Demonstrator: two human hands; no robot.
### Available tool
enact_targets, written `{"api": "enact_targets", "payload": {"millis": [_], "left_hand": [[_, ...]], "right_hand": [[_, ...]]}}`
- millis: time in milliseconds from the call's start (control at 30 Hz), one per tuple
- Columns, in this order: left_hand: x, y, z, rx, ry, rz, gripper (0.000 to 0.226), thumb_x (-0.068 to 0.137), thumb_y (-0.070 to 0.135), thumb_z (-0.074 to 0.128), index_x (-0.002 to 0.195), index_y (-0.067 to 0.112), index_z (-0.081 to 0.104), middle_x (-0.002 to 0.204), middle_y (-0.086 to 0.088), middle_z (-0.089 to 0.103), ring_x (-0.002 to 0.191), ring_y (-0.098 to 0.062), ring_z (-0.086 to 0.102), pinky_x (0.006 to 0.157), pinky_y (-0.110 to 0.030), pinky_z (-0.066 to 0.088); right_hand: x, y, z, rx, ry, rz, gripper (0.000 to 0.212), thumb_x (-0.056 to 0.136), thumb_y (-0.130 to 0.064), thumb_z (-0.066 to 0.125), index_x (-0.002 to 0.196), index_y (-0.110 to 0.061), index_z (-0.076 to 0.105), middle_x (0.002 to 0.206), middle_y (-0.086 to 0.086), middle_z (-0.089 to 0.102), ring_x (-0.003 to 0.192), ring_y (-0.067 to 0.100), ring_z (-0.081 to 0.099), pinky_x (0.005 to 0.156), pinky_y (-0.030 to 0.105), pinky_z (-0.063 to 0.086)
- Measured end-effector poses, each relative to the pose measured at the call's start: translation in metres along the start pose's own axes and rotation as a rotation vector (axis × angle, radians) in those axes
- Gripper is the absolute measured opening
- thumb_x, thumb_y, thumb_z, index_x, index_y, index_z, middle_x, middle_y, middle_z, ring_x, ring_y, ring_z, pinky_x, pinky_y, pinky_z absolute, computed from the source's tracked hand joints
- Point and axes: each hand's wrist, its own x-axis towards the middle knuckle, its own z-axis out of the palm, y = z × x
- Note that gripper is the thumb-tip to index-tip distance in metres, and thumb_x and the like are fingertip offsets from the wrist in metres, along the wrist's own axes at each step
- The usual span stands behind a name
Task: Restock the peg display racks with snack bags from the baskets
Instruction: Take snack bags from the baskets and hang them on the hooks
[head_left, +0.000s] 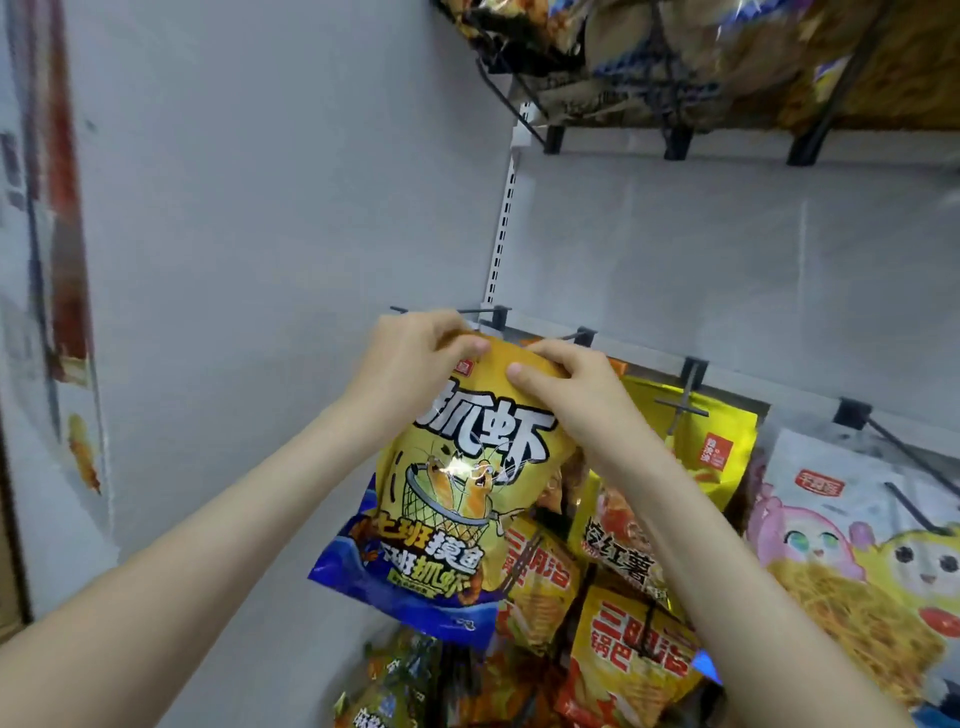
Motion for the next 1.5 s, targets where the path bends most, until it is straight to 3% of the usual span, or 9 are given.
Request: {"api": "enact_targets", "payload": {"millis": [100,200,500,700,800,900,1033,1200,1500], "left_hand": [[0.039,0.007,-0.021,-0.016,0.107,0.062,0.015,0.089,0.03,0.066,0.08,0.018,0.066,0.068,0.004,0.062,0.065,-0.01,0.056,0.064,-0.02,0.045],[0.078,0.012,-0.042,-0.056,0.154,0.12,0.017,0.088,0.034,0.066,0.082,0.018,0.067,0.077,0.002,0.067,0.077,-0.017,0.062,0.072,-0.033,0.051],[0.14,0.01,-0.052,-0.196,0.133,0.261,0.012,0.088,0.035,0.066,0.089,0.023,0.067,0.086,0.007,0.066,0.083,-0.01,0.062,0.067,-0.019,0.05],[0.174,0.011,-0.05,-0.064,0.271,0.402,0.062,0.09,0.035,0.063,0.142,0.02,0.034,0.126,-0.003,0.055,0.11,-0.02,0.053,0.088,-0.035,0.045],[0.191,-0.001,-0.051,0.096,0.317,0.536,0.072,0.09,0.035,0.058,0.151,0.023,0.021,0.146,-0.014,0.038,0.131,-0.029,0.038,0.103,-0.043,0.038],[0.206,-0.018,-0.053,0.161,0.285,0.477,0.066,0.093,0.046,0.047,0.151,0.026,0.024,0.159,-0.018,0.011,0.146,-0.032,0.014,0.115,-0.045,0.021],[0.21,-0.03,-0.052,0.178,0.149,0.452,0.069,0.095,0.052,0.044,0.153,0.032,0.013,0.161,-0.009,-0.011,0.148,-0.027,-0.008,0.118,-0.043,0.008],[0.196,-0.023,-0.035,0.138,0.046,0.517,0.068,0.095,0.055,0.042,0.153,0.036,0.01,0.16,-0.004,-0.018,0.147,-0.019,-0.015,0.118,-0.043,0.001],[0.157,0.042,0.019,0.02,-0.044,0.625,0.065,0.096,0.054,0.04,0.152,0.039,0.011,0.159,0.0,-0.022,0.146,-0.016,-0.016,0.12,-0.045,0.001]], "right_hand": [[0.03,-0.034,-0.004,0.032,0.048,-0.095,0.006,0.088,-0.022,0.064,0.084,-0.024,0.066,0.079,-0.003,0.069,0.074,0.015,0.068,0.069,0.035,0.056],[0.062,-0.062,-0.001,0.018,0.17,-0.2,0.006,0.086,-0.02,0.065,0.082,-0.025,0.067,0.077,-0.003,0.069,0.077,0.02,0.068,0.071,0.039,0.057],[0.098,-0.086,-0.007,-0.063,0.444,-0.254,0.01,0.084,-0.024,0.065,0.076,-0.028,0.067,0.075,-0.003,0.07,0.079,0.02,0.068,0.078,0.048,0.056],[0.137,-0.113,-0.018,-0.081,0.582,-0.31,0.007,0.087,-0.022,0.063,0.082,-0.026,0.067,0.083,-0.001,0.071,0.084,0.021,0.068,0.08,0.048,0.056],[0.171,-0.128,-0.014,-0.087,0.583,-0.325,0.004,0.087,-0.023,0.064,0.085,-0.025,0.068,0.088,0.001,0.071,0.087,0.022,0.068,0.082,0.047,0.056],[0.199,-0.137,-0.003,-0.149,0.569,-0.337,0.011,0.086,-0.031,0.065,0.094,-0.025,0.068,0.095,-0.003,0.07,0.095,0.02,0.065,0.09,0.047,0.051],[0.21,-0.133,0.003,-0.258,0.605,-0.338,0.003,0.082,-0.042,0.06,0.084,-0.04,0.062,0.095,-0.01,0.068,0.105,0.021,0.058,0.101,0.053,0.038],[0.182,-0.118,-0.019,-0.34,0.697,-0.296,0.007,0.089,-0.04,0.058,0.09,-0.036,0.064,0.098,-0.011,0.067,0.11,0.019,0.052,0.105,0.044,0.029],[0.104,-0.101,-0.092,-0.434,0.82,-0.256,0.008,0.089,-0.041,0.058,0.085,-0.037,0.063,0.095,-0.007,0.063,0.111,0.018,0.046,0.092,0.033,0.022]]}}
